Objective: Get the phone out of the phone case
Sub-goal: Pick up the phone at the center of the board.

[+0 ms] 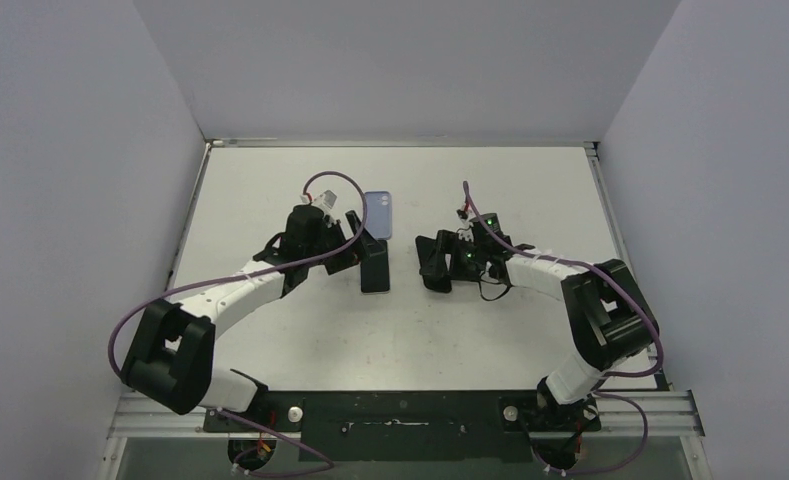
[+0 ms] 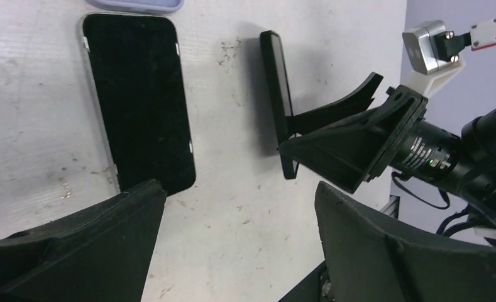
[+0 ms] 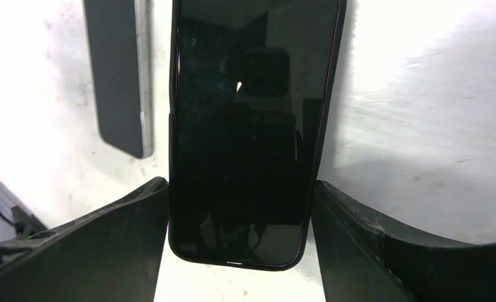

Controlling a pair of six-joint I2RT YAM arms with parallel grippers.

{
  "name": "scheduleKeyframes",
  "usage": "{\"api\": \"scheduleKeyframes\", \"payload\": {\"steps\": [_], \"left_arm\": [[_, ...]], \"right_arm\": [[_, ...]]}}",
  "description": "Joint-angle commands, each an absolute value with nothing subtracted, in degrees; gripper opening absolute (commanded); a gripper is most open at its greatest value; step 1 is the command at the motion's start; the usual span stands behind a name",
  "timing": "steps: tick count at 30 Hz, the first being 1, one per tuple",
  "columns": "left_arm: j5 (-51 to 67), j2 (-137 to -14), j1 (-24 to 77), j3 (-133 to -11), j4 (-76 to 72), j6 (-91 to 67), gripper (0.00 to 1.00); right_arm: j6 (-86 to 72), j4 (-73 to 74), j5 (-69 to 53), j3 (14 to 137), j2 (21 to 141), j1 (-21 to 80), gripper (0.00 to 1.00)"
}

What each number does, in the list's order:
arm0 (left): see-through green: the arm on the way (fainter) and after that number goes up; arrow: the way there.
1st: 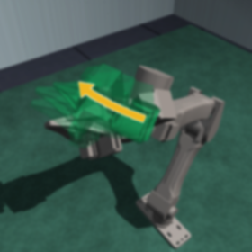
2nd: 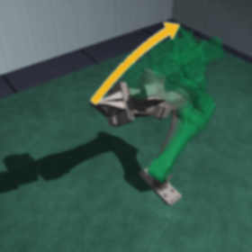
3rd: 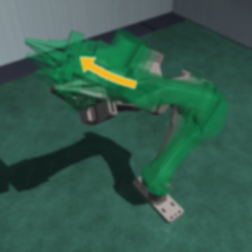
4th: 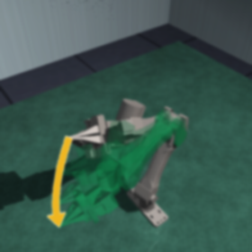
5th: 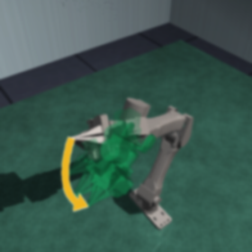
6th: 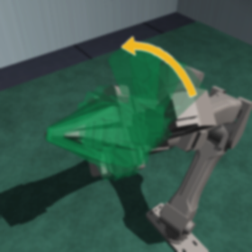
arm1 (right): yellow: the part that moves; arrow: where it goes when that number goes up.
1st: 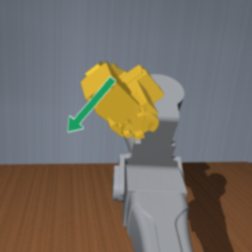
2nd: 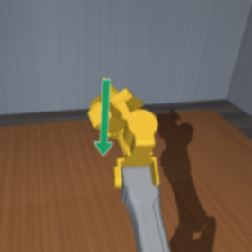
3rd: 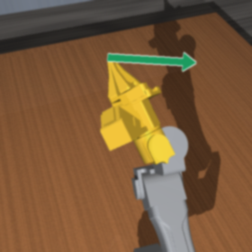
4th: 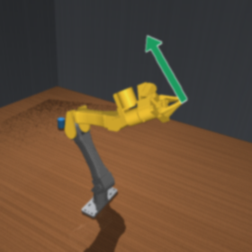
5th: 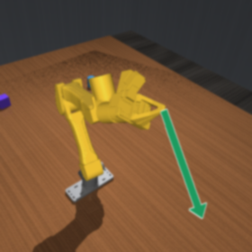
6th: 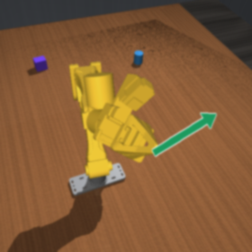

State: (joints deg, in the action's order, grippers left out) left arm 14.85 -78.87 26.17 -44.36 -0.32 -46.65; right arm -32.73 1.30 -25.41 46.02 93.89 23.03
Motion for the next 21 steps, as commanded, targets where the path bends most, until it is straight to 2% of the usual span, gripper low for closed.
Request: {"api": "scheduleKeyframes", "payload": {"steps": [1,9,16,21], "left_arm": [[20.96,-83.09,26.57,-49.17,-5.41,-52.62,0.86],[21.23,-88.89,28.93,-53.68,-3.28,-53.75,0.82],[20.57,-90.88,30.68,-52.98,-4.13,-56.11,0.77],[19.97,-92.15,31.71,-52.84,-5.79,-57.34,0.65]], "right_arm": [[-35.45,-7.14,-31.08,45.57,89.63,25.90,0.00],[-36.60,-12.02,-30.38,43.42,86.01,29.75,0.00],[-37.55,-14.80,-31.35,42.37,84.00,30.58,0.00],[-37.44,-16.73,-31.39,41.96,82.42,32.23,0.00]]}}
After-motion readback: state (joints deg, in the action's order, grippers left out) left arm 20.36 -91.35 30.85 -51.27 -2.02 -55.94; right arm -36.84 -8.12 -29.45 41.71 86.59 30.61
